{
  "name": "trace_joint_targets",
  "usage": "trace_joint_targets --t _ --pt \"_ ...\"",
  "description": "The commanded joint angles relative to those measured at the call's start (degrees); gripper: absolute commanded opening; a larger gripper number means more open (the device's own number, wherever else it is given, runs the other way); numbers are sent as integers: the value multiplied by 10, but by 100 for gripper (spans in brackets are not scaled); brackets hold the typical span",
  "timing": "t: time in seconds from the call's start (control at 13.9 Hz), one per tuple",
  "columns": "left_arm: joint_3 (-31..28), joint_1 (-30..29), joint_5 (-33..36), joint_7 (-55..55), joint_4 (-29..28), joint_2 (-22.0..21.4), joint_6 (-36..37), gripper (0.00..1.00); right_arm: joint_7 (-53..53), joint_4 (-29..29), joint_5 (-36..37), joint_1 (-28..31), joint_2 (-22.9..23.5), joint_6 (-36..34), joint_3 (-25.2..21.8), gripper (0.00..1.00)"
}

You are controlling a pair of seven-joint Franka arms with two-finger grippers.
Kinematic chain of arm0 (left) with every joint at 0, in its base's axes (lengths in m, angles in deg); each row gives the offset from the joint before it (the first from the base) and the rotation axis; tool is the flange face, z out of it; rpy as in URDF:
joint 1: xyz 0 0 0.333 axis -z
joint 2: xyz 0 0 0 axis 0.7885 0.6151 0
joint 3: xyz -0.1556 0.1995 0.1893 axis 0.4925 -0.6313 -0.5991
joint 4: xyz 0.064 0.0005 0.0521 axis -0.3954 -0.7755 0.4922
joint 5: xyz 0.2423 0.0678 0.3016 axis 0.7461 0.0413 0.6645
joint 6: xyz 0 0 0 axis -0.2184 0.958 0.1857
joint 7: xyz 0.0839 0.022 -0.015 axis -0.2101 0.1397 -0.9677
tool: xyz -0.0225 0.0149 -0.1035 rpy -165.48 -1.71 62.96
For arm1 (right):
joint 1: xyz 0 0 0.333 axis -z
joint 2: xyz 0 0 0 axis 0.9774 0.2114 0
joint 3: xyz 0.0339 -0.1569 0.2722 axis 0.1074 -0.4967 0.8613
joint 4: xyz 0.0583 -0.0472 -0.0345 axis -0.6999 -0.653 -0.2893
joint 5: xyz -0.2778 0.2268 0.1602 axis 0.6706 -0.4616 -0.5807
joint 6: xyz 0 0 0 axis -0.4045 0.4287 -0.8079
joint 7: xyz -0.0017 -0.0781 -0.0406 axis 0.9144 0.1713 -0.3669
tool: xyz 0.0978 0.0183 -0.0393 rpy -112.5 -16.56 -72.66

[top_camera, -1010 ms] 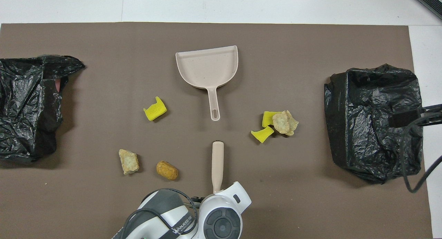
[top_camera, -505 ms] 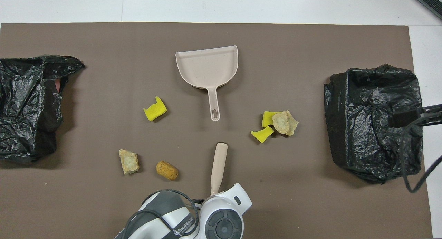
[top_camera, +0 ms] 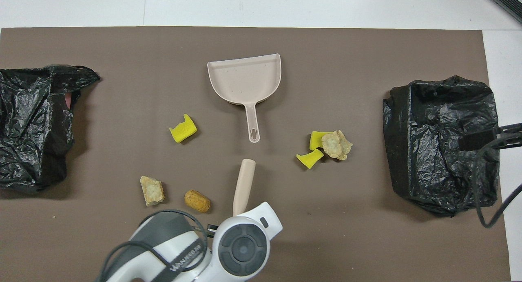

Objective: Sweep and dump trash in bin
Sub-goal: 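Grasp the beige brush handle with the left gripper and lift it, then grasp the beige dustpan handle with the right gripper and lift it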

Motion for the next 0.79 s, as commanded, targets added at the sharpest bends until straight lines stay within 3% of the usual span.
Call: trace_joint_targets --t 0.0,0.36,0.72 --pt "1 -78 34 51 -5 -45 42 0 2 -9 -6 6 -3 7 27 100" --pt "2 -222 74 100 -6 -48 43 0 157 -2 -16 6 65 91 141 100" --pt "2 -335 76 106 -31 -54 41 0 333 74 6 -7 223 179 261 100"
